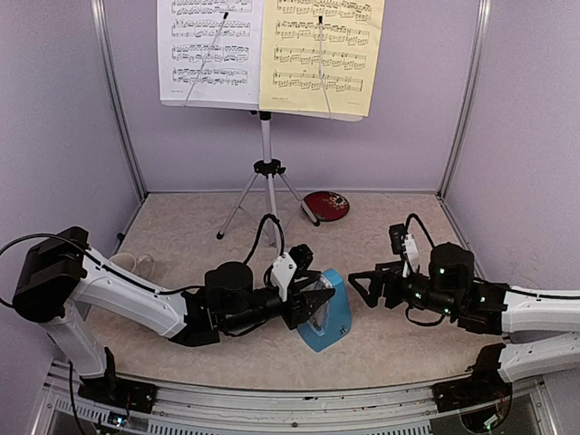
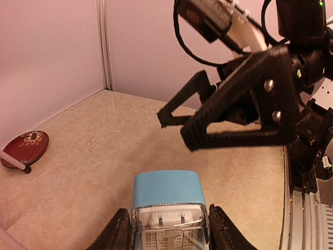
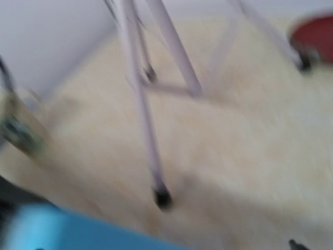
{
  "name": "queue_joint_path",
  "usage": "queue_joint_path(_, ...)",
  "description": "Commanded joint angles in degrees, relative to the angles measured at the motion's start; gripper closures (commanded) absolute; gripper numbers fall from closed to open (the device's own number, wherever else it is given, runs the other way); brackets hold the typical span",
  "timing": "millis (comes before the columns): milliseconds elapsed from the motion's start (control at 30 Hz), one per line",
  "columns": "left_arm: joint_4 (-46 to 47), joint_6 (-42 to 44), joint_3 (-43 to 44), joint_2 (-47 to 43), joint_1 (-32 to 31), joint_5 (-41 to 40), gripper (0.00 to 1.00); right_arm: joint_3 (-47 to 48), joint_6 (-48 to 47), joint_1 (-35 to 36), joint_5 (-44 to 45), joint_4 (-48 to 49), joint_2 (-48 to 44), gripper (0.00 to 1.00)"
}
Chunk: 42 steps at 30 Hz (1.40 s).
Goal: Set up the instrument practice props
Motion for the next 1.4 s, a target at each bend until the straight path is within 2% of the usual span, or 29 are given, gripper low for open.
queue_joint_path(0, -2.6, 1.3, 2.1, 1.7, -0.3, 0.8, 0.56, 4.6, -0.6, -0.4, -3.1, -0.7, -2.2, 0.01)
queue_joint_path(467, -4.7, 1.6, 3.6, 1.7, -0.4, 0.2, 0.54, 7.1, 1.6, -0.4, -9.9, 2.1, 6.8, 0.01)
queue_joint_path(633, -4.9, 1.4, 3.6, 1.5, -0.5, -0.2, 0.51, 5.9, 2.7, -0.3, -8.9, 1.7, 7.5, 0.02)
queue_joint_path(767, -5.0, 0.8, 3.3, 0.9, -0.6, -1.4, 0.43, 5.5, 2.5, -0.3, -7.9, 0.1, 7.7, 0.03)
queue_joint_path(1200, -3.7, 0.8, 1.9, -1.2, -1.1, -3.5, 0.42, 4.5, 2.0, -0.3, -6.2, -2.0, 8.8, 0.05)
queue_joint_path(1367, -3.1, 0.8, 1.1, -2.1, -1.1, -4.4, 0.38, 4.4, 2.0, -0.3, -6.0, -2.2, 9.2, 0.05)
